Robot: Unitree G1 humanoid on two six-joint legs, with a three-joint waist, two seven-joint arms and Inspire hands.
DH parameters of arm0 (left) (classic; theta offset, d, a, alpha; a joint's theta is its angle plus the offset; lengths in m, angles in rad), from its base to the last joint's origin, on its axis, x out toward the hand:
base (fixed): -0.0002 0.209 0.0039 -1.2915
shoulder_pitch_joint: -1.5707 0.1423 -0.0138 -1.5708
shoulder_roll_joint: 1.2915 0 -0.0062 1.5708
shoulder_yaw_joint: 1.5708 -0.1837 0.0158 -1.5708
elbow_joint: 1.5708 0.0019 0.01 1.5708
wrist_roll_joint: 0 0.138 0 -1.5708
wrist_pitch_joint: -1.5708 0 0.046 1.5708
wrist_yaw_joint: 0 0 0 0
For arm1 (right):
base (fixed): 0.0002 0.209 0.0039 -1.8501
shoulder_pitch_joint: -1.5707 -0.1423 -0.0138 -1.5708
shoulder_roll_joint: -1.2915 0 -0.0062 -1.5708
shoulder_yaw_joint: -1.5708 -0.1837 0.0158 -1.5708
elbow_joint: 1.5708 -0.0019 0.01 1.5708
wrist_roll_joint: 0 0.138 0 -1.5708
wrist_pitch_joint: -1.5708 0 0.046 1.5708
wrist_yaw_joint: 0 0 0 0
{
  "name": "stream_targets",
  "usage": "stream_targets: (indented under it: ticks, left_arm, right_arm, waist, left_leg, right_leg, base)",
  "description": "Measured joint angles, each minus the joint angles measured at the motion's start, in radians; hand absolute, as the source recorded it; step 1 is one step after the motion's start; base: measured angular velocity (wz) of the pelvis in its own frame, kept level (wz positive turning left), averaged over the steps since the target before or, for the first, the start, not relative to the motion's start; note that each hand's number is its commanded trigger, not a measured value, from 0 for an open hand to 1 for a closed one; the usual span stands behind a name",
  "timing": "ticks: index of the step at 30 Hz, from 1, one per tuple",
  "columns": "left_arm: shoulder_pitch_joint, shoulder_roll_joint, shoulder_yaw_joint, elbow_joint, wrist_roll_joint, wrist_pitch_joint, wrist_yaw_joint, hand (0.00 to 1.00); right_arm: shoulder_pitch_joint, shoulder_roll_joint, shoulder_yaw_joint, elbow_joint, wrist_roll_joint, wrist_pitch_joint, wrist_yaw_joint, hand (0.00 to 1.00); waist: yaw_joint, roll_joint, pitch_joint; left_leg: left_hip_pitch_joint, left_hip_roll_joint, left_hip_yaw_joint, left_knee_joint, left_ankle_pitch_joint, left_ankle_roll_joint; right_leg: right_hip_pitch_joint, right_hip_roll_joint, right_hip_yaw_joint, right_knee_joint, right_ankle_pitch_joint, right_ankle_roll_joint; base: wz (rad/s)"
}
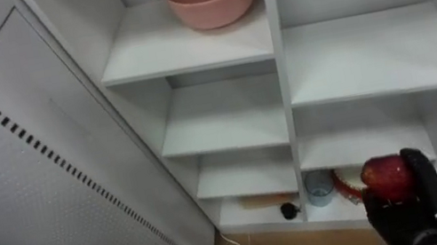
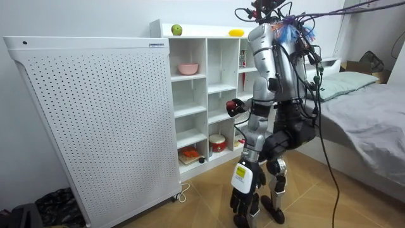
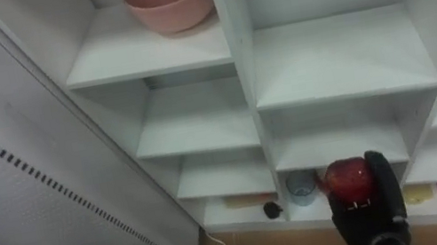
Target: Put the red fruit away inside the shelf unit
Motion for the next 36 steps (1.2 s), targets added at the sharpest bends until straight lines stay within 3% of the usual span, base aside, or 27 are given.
stream_targets:
  ticks: [5, 8, 14, 21, 22, 23, 24, 36]
  left_arm:
    - [0.014, 0.032, 0.000, -0.048, -0.068, -0.011, 0.000, 0.00]
    - [0.027, 0.036, 0.000, -0.061, -0.081, -0.011, 0.017, 0.00]
    - [0.072, 0.042, 0.000, -0.148, -0.080, -0.013, 0.032, 0.00]
    - [0.105, 0.051, -0.004, -0.193, -0.075, -0.011, 0.051, 0.00]
    - [0.110, 0.056, -0.014, -0.208, -0.075, -0.010, 0.054, 0.00]
    - [0.116, 0.062, -0.029, -0.226, -0.075, -0.011, 0.055, 0.00]
    - [0.119, 0.065, -0.038, -0.241, -0.075, -0.010, 0.055, 0.00]
    - [0.161, 0.088, -0.066, -0.334, -0.075, -0.011, 0.055, 0.00]
  right_arm:
    - [-0.086, -0.056, -0.058, 0.036, 0.005, -0.001, -0.024, 1.00]
    - [-0.104, -0.064, -0.077, 0.038, 0.018, -0.001, -0.035, 1.00]
    - [-0.130, -0.106, -0.081, 0.043, 0.016, 0.002, -0.072, 1.00]
    - [-0.169, -0.147, -0.077, 0.043, 0.012, 0.008, -0.103, 1.00]
    - [-0.179, -0.153, -0.077, 0.043, 0.012, 0.007, -0.110, 0.59]
    - [-0.189, -0.157, -0.077, 0.043, 0.013, 0.007, -0.114, 0.39]
    - [-0.196, -0.160, -0.077, 0.043, 0.013, 0.005, -0.118, 0.00]
    - [-0.218, -0.171, -0.077, 0.043, 0.002, -0.016, -0.177, 0.00]
  waist:
    - [0.020, 0.002, -0.0002]
    - [0.029, 0.003, -0.0005]
    - [0.046, 0.002, -0.0009]
    - [0.048, 0.000, -0.0015]
    - [0.047, 0.000, -0.0017]
    - [0.047, 0.000, -0.0016]
    - [0.048, 0.000, -0.0018]
    - [0.049, 0.000, -0.0017]
  left_leg:
    - [-0.105, 0.005, -0.009, 0.090, -0.012, -0.001]
    - [-0.131, 0.005, -0.009, 0.108, -0.013, 0.001]
    - [-0.182, -0.004, -0.002, 0.137, -0.017, 0.006]
    - [-0.239, -0.006, 0.000, 0.206, -0.031, 0.008]
    - [-0.253, -0.005, 0.000, 0.224, -0.039, 0.008]
    - [-0.266, -0.003, -0.001, 0.240, -0.042, 0.009]
    - [-0.275, 0.002, -0.001, 0.251, -0.043, 0.009]
    - [-0.283, 0.005, -0.009, 0.281, -0.056, 0.008]
  right_leg:
    - [-0.078, -0.019, -0.035, 0.081, -0.027, -0.013]
    - [-0.100, -0.024, -0.042, 0.103, -0.034, -0.014]
    - [-0.156, -0.054, -0.041, 0.156, -0.049, -0.015]
    - [-0.213, -0.065, -0.024, 0.227, -0.074, -0.018]
    - [-0.224, -0.070, -0.028, 0.244, -0.080, -0.021]
    - [-0.234, -0.072, -0.030, 0.256, -0.085, -0.023]
    - [-0.237, -0.072, -0.036, 0.261, -0.087, -0.025]
    - [-0.236, -0.074, -0.043, 0.288, -0.099, -0.028]
  base:
    - [0.25]
    - [0.14]
    - [0.10]
    - [0.02]
    - [0.05]
    - [0.05]
    - [0.04]
    - [0.03]
